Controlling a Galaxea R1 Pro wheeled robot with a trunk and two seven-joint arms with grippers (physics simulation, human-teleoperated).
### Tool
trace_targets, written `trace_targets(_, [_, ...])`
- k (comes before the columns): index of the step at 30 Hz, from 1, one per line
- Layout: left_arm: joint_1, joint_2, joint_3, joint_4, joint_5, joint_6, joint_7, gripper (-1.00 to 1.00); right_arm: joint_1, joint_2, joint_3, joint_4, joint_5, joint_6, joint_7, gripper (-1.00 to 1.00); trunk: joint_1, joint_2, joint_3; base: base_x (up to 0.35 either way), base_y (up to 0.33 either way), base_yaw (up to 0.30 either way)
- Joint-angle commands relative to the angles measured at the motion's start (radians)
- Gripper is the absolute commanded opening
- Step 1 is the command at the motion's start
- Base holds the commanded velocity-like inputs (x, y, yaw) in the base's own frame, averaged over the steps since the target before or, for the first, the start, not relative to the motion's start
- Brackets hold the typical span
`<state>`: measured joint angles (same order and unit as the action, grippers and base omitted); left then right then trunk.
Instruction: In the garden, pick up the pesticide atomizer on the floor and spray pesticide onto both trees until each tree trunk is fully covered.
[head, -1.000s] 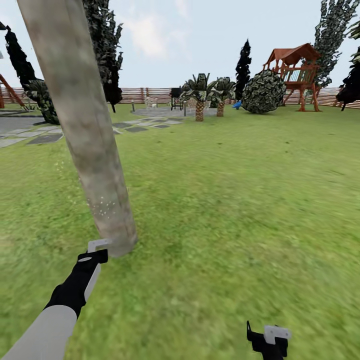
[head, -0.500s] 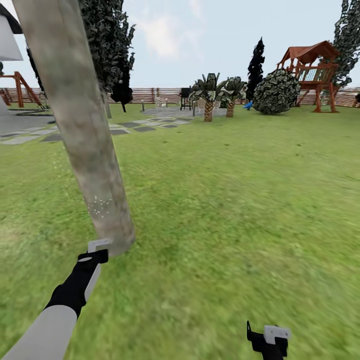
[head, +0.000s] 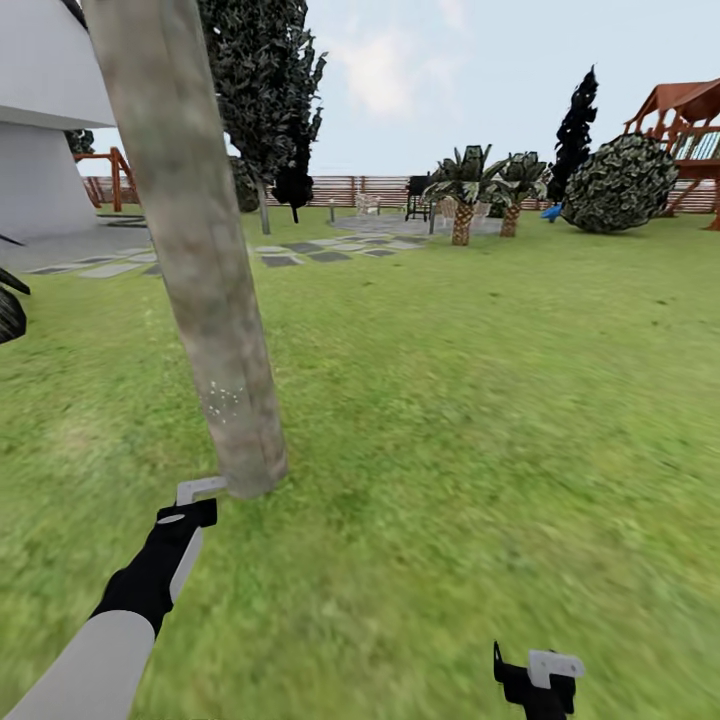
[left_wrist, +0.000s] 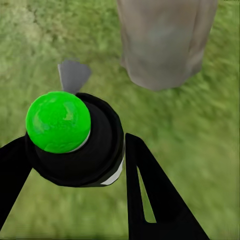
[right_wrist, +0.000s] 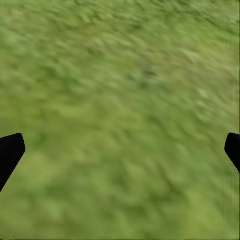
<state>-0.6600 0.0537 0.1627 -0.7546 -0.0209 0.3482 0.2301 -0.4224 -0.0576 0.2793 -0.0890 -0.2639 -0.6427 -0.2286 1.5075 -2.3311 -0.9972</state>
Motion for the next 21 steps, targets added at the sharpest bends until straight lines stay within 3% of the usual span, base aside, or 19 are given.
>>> trace_targets(1, [0.0,0.0,0.0,0.0,-0.001,0.0,0.0,-1.0,0.0,0.0,0.0,0.0,0.0,0.0,0.0,1.0,0.0,0.0,0.0,0.141,-0.268,0.278])
trace_targets(5, [-0.001,0.0,0.0,0.0,0.0,0.0,-0.002,-1.0,0.0,0.0,0.0,0.0,0.0,0.0,0.0,1.0,0.0,0.0,0.0,0.16,-0.25,0.278])
trace_targets(11, [-0.002,-0.013,-0.008,-0.011,0.0,0.003,-0.019,-1.0,-0.001,-0.001,0.0,0.0,0.0,0.0,0.0,1.0,0.0,0.0,0.0,0.041,-0.049,0.18])
trace_targets(15, [-0.037,-0.024,-0.078,-0.021,0.0,0.031,-0.093,-1.0,0.0,-0.001,0.0,0.0,0.0,0.0,0.0,1.0,0.0,0.0,0.0,0.002,-0.002,0.012])
trace_targets(17, [-0.091,-0.033,-0.097,-0.02,0.0,0.088,-0.157,-1.0,0.0,-0.001,0.0,0.0,0.001,0.0,0.0,1.0,0.0,0.0,0.0,0.0,0.0,0.002])
trace_targets(21, [-0.187,-0.035,-0.104,-0.019,0.0,0.196,-0.206,-1.0,0.0,-0.001,0.0,0.0,0.001,0.0,0.0,1.0,0.0,0.0,0.0,0.0,0.0,0.0])
